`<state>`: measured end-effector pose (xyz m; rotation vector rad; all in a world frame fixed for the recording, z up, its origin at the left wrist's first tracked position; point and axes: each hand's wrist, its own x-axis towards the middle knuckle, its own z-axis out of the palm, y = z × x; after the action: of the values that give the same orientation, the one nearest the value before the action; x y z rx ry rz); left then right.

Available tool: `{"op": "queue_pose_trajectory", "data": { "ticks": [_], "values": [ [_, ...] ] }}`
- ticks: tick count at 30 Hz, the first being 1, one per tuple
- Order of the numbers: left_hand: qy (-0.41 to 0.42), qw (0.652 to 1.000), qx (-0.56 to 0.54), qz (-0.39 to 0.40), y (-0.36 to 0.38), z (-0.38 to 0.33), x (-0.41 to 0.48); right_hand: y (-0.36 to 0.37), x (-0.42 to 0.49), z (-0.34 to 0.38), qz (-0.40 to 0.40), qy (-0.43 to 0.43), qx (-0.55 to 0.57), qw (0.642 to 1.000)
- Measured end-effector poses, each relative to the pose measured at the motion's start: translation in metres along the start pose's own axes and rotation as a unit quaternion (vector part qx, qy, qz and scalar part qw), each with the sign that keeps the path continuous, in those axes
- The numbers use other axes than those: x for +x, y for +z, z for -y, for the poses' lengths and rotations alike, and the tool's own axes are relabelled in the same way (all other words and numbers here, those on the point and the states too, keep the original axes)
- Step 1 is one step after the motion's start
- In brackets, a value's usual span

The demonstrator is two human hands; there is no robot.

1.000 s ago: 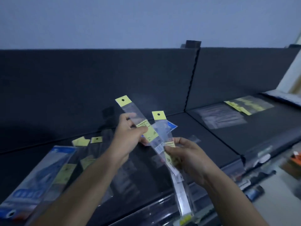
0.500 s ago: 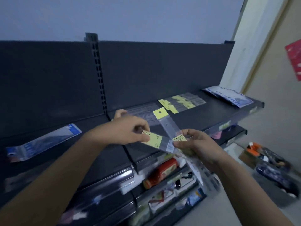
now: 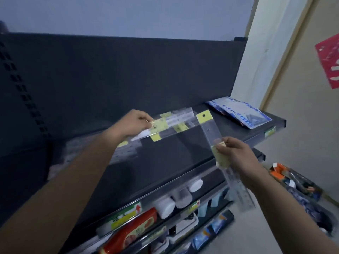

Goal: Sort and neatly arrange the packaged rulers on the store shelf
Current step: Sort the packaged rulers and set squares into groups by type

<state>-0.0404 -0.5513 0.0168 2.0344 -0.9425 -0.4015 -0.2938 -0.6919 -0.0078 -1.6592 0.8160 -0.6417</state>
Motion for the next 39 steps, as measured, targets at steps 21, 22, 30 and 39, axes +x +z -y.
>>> {"op": "queue_pose_trajectory", "data": {
  "ticks": [21,22,30,39],
  "values": [
    [-0.035,0.994,0.093,0.053,0.079,-0.026,0.087,0.031,0.230,-0.006,0.408,-0.287,-0.243,0.832],
    [-0.051,0.990,0.120,0.055,0.080,-0.023,0.084,0.034,0.234,-0.010,0.410,-0.297,-0.247,0.826],
    [-0.131,0.967,0.185,-0.119,0.099,-0.006,0.061,0.023,0.261,-0.042,0.402,-0.374,-0.279,0.788],
    [-0.160,0.866,0.423,-0.212,0.102,-0.031,0.024,0.045,0.242,-0.024,0.356,-0.456,-0.272,0.769]
  ]
}}
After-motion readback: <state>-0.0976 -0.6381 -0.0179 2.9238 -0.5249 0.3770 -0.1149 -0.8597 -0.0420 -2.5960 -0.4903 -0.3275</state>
